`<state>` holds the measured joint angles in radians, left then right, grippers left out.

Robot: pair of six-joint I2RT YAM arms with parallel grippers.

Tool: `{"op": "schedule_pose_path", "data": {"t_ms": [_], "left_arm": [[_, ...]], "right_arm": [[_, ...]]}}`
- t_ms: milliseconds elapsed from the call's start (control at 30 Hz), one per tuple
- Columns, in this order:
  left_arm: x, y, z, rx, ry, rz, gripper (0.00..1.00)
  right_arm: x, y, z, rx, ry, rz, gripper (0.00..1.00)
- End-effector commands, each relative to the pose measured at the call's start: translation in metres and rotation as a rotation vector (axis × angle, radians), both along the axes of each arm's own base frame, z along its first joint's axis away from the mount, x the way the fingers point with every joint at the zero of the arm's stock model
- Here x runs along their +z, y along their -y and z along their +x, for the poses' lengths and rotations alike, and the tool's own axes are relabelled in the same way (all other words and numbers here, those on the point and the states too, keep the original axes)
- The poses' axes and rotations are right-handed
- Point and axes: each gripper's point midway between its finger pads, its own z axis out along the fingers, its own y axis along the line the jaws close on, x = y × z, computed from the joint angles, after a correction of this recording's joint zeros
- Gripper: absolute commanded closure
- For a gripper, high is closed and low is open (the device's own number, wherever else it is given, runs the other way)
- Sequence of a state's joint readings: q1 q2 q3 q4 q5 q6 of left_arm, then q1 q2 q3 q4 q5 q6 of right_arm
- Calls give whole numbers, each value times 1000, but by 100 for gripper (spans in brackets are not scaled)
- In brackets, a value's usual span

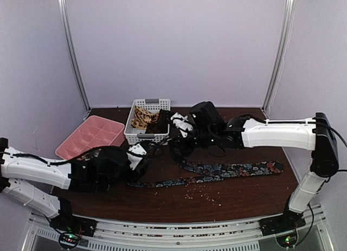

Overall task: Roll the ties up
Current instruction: Pass from the left arm to the right, then pass from the right arm to the left

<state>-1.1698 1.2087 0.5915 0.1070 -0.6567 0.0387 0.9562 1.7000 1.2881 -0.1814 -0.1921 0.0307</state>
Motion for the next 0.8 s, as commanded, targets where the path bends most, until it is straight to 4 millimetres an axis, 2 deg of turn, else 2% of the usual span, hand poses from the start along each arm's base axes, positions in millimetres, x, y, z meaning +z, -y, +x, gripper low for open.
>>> {"op": "schedule_pose_path", "data": {"t_ms": [0,200,300,400,500,567,600,667,767], "left_arm": [[26,7,17,154,196,121,28],[20,22,28,261,259,270,28],[10,25,34,310,278,350,28],[4,15,37,399,316,429,29],[2,-4,34,467,333,452,33],[1,-20,31,502,325,456,41],[0,-29,30,518,314,455,48],[-1,-43,28,538,280,424,69],[-10,-37,23,426,179,309,99]], "right_arm": [[23,-8,1,18,-8,77,100],[22,-11,0,28,-22,85,100],[22,-11,1,23,-24,82,100],[23,-9,2,21,-21,81,100],[21,-7,4,15,-26,79,100],[20,-5,5,11,-25,75,100],[19,-4,6,7,-26,73,100],[18,0,9,-1,-25,70,100],[16,3,13,-9,-27,72,100]]}}
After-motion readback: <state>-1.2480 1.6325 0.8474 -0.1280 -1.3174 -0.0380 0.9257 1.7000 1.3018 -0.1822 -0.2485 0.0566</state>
